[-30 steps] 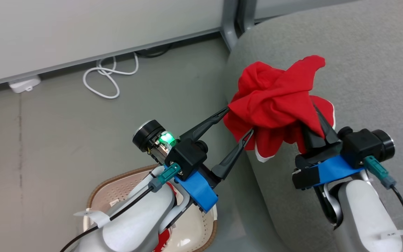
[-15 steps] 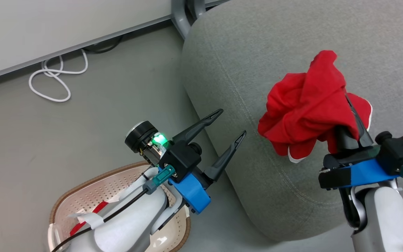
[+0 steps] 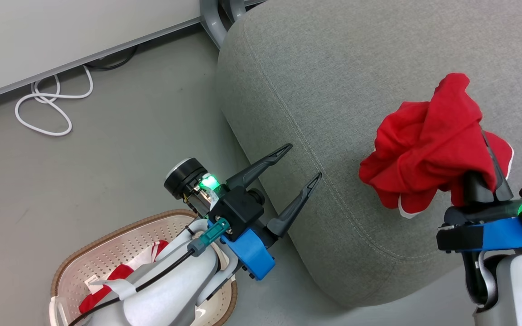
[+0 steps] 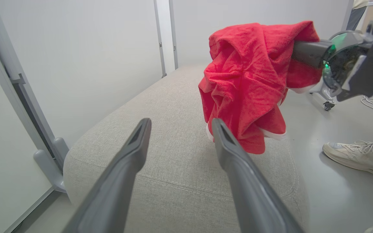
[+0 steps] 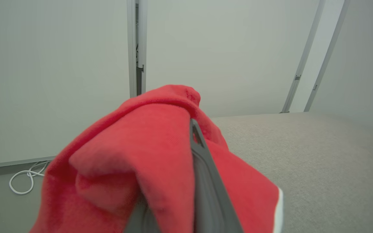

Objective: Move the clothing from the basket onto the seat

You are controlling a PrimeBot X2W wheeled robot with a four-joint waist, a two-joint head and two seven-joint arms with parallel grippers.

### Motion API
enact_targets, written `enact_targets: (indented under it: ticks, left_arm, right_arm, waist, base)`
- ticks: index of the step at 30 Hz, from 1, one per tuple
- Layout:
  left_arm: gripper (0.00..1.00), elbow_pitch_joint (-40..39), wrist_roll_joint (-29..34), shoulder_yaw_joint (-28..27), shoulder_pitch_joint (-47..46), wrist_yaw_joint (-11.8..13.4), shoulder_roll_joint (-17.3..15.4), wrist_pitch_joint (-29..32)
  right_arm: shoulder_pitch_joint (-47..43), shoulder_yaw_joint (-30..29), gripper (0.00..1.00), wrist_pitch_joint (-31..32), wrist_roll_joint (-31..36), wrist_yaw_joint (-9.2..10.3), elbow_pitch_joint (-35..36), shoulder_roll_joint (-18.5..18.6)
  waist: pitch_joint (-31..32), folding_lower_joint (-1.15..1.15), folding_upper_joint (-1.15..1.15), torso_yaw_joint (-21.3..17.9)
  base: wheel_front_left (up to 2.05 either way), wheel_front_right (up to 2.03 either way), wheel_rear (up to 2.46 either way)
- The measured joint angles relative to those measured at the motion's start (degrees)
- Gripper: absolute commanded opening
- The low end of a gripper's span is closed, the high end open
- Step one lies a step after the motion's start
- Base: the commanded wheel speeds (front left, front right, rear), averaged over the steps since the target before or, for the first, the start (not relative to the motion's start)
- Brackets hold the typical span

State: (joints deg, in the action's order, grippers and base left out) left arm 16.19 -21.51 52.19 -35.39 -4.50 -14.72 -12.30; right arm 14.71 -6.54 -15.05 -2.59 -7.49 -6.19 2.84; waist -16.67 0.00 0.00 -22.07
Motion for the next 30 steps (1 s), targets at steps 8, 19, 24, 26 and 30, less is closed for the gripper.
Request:
enact_targets:
  ticks: [8, 19, 24, 26, 30]
  left_arm:
    - [1.0, -0.74, 0.41, -0.46, -1.44, 0.66, -0.23, -0.48]
    - [1.0, -2.68, 2.26, -0.38, -6.56, 0.67, -0.31, -0.14]
    - [1.0, -3.59, 3.22, -0.77, -9.15, 0.68, -1.26, 0.14]
    - [1.0, -3.92, 3.53, -0.85, -10.06, 0.67, -1.49, 0.21]
    - [1.0, -4.38, 4.48, -0.82, -12.04, 0.6, -1.7, 0.29]
  right_arm:
    - [7.61, -2.6, 0.0, 0.0, 1.04, 0.0, 1.75, -0.02]
    - [26.76, -11.0, 0.0, 0.0, 4.67, 0.0, -2.24, 5.17]
    - [33.63, -13.65, 0.0, 0.0, 5.17, 0.0, -4.88, 7.25]
    - [35.75, -14.81, 0.0, -0.01, 5.58, 0.0, -6.53, 7.95]
    - [39.17, -17.57, 0.0, -0.01, 6.14, 0.0, -12.27, 8.83]
  waist:
    - [-1.64, 0.0, 0.0, 1.64]
    - [-9.83, 0.0, 0.0, 5.22]
    - [-15.46, 0.01, 0.0, 6.58]
    - [-17.66, 0.01, 0.0, 7.16]
    - [-21.53, 0.01, 0.0, 8.52]
  base:
    - [0.0, 0.0, 0.0]
    - [0.0, 0.0, 0.0]
    - [0.0, 0.0, 0.0]
    - [0.0, 0.0, 0.0]
    - [0.0, 0.0, 0.0]
